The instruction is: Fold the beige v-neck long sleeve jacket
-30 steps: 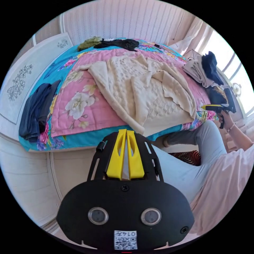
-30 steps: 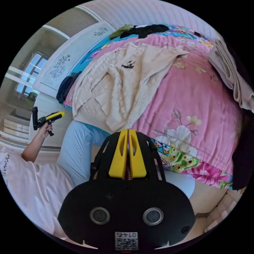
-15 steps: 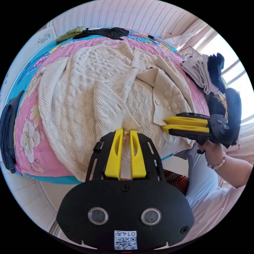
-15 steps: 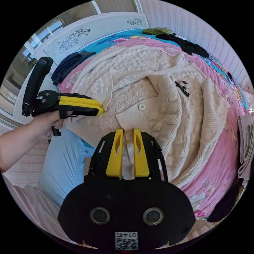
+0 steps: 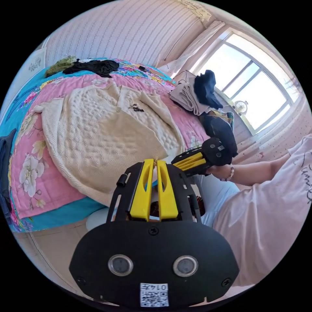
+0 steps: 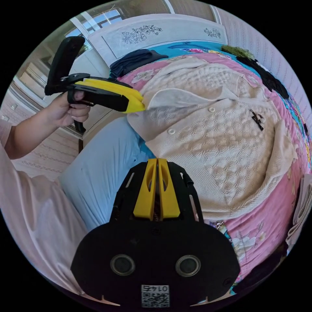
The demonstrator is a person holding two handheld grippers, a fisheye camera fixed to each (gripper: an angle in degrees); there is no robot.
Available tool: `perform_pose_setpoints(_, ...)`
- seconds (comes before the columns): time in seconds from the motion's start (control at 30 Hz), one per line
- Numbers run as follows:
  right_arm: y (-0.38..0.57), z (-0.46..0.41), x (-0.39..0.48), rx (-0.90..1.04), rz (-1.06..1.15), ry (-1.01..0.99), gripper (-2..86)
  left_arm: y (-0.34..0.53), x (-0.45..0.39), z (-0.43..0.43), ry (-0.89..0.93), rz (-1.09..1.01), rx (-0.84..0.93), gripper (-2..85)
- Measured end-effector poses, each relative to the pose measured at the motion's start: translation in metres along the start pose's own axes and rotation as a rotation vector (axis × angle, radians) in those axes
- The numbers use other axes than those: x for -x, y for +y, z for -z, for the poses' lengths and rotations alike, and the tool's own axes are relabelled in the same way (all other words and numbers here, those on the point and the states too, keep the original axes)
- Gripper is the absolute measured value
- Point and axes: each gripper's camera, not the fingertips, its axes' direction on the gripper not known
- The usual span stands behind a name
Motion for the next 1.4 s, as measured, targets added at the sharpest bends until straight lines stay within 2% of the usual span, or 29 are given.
perform_pose_setpoints(0.13, -0.005, -0.011, -0.006, 0.010, -0.005, -0.008, 1.3, 0.002, -0.019, -0.040, -0.036, -0.125, 0.145, -0.3)
perform_pose_setpoints(0.2, -0.004, -0.017, -0.012, 0.030, -0.029, -0.020, 2.7, 0.007, -0.018, -0.074, -0.096, -0.131, 0.273, -0.2)
perform_pose_setpoints(0.27, 0.003, -0.022, -0.022, 0.052, -0.060, -0.113, 5.3, 0.013, -0.013, -0.088, -0.089, -0.109, 0.324, -0.8)
perform_pose_setpoints(0.4, 0.037, -0.010, -0.042, 0.008, -0.171, -0.110, 6.1, 0.027, -0.018, -0.082, -0.102, -0.094, 0.278, -1.0)
perform_pose_setpoints(0.57, 0.106, 0.018, -0.086, -0.167, -0.453, 0.005, 4.4, 0.027, -0.021, -0.090, -0.162, -0.070, 0.214, -1.0)
perform_pose_setpoints(0.67, 0.123, 0.010, -0.109, -0.164, -0.550, 0.039, 4.3, 0.018, -0.017, -0.111, -0.164, -0.034, 0.183, -0.9)
perform_pose_setpoints(0.8, 0.130, -0.035, -0.130, -0.034, -0.557, 0.017, 4.4, 0.013, -0.007, -0.159, -0.178, -0.019, 0.301, -0.9)
perform_pose_setpoints(0.93, 0.149, -0.041, -0.143, -0.053, -0.566, -0.038, 3.1, 0.015, -0.008, -0.160, -0.162, -0.010, 0.315, -1.0)
perform_pose_setpoints(1.03, 0.169, -0.042, -0.146, -0.074, -0.572, -0.095, 1.4, 0.026, -0.024, -0.145, -0.215, -0.031, 0.292, -1.0)
perform_pose_setpoints(1.2, 0.215, -0.039, -0.140, -0.163, -0.593, -0.123, 0.6, 0.065, -0.051, -0.102, -0.194, -0.005, 0.200, -1.0)
perform_pose_setpoints(1.4, 0.280, -0.030, -0.134, -0.315, -0.630, -0.114, 3.6, 0.094, -0.069, -0.070, -0.168, 0.058, 0.083, -0.8)
